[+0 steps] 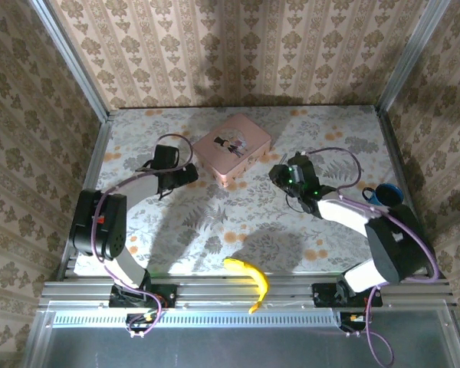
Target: Unlock a padlock with a key
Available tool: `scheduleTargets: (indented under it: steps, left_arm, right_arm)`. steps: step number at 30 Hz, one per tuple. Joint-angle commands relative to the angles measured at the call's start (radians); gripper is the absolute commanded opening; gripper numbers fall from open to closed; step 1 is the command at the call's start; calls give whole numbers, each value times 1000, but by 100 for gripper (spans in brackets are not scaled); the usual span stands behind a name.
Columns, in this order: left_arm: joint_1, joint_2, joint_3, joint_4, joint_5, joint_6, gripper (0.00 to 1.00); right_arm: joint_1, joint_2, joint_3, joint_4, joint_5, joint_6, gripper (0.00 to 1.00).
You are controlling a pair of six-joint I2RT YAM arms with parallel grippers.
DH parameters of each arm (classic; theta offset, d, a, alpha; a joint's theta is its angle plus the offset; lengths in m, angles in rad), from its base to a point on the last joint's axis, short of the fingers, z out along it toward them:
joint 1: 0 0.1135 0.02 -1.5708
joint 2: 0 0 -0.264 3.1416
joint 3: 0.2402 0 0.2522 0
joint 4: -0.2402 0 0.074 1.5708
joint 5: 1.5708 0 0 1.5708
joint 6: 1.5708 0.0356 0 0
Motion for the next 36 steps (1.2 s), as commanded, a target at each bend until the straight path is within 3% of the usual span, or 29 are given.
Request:
scheduleTargets:
  steps: [1,5,10,19,25,36]
  left_arm:
    - [10,-73,30,-30,-4,18,97]
    - [12,-120,22,-37,8,2,99]
    - [12,-173,-6,-23,33,-30,100]
    - [12,-237,-34,-20,44,-47,100]
    - [19,-255,-52,-21,44,-47,100]
    - [26,-250,-70,-16,55,-55,100]
  right_arm:
    - [-3,-103,43,-352,116,-173,0]
    - [-6,-167,92,-575,198,-267,0]
    - [-9,-132,188,-776,288,-368,0]
    - [-18,107,389,-947,316,-534,0]
    - [-39,268,532,-1070,426,-590,0]
    - [-87,448,620,-1080,473,-647,0]
